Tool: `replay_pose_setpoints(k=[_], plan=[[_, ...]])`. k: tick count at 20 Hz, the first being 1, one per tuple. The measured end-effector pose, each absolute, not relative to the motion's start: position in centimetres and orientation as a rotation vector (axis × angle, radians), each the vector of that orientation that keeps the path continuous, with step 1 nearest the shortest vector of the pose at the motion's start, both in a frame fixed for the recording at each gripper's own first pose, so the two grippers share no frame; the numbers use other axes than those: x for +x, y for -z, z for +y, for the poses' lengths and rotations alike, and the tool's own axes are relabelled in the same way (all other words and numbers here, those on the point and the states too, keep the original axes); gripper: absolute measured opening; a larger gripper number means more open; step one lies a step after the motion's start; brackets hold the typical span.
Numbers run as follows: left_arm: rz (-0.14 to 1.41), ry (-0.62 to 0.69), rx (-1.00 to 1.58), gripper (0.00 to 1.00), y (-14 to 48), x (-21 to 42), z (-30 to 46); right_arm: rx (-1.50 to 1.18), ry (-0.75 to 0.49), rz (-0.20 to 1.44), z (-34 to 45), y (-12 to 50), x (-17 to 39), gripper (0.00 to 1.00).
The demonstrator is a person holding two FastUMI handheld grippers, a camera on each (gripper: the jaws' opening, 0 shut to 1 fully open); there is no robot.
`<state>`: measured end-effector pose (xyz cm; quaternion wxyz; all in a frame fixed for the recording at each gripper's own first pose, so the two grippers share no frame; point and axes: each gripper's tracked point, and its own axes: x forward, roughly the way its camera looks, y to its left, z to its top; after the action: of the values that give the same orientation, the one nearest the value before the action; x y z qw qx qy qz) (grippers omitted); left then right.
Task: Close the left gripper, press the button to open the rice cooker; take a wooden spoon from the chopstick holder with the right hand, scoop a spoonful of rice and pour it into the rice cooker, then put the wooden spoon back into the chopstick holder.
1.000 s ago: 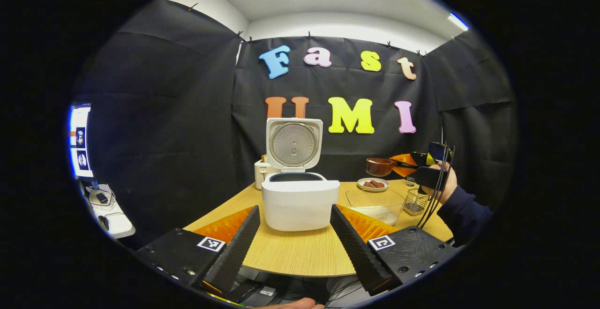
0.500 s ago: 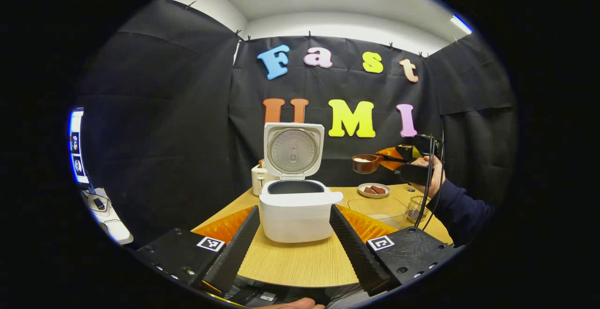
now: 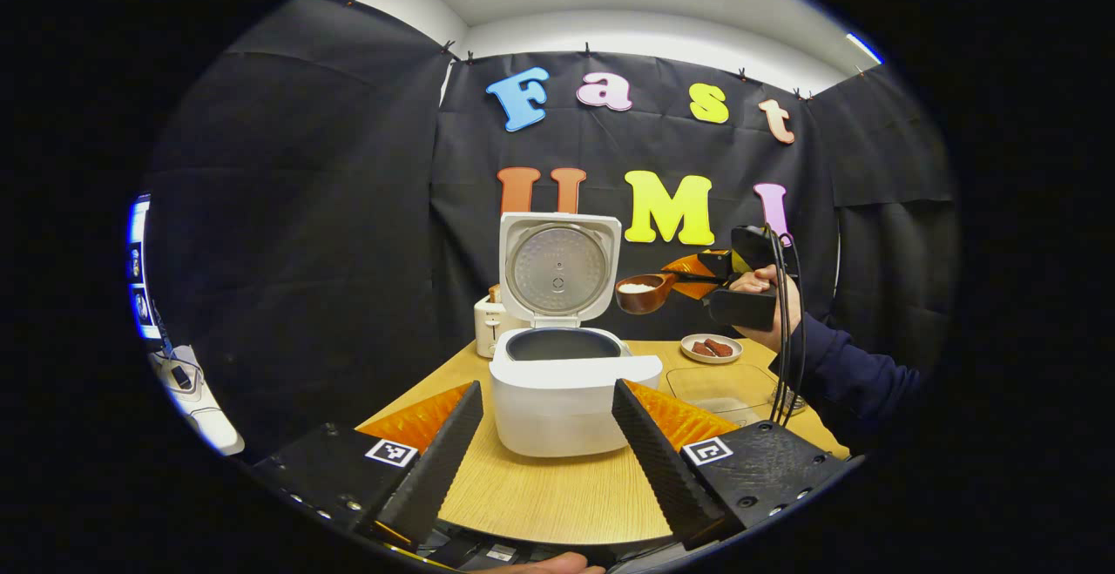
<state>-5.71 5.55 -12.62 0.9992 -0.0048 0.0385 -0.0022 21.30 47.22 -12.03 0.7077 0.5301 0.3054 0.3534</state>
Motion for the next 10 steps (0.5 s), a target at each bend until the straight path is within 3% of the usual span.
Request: replay_pose_setpoints(k=[10], plan=[[0.057, -0.013, 0.004, 0.95, 12.0, -6.0, 7.5, 0.608, -0.821, 0.539, 55.6, 10.6, 21.7, 0.12]])
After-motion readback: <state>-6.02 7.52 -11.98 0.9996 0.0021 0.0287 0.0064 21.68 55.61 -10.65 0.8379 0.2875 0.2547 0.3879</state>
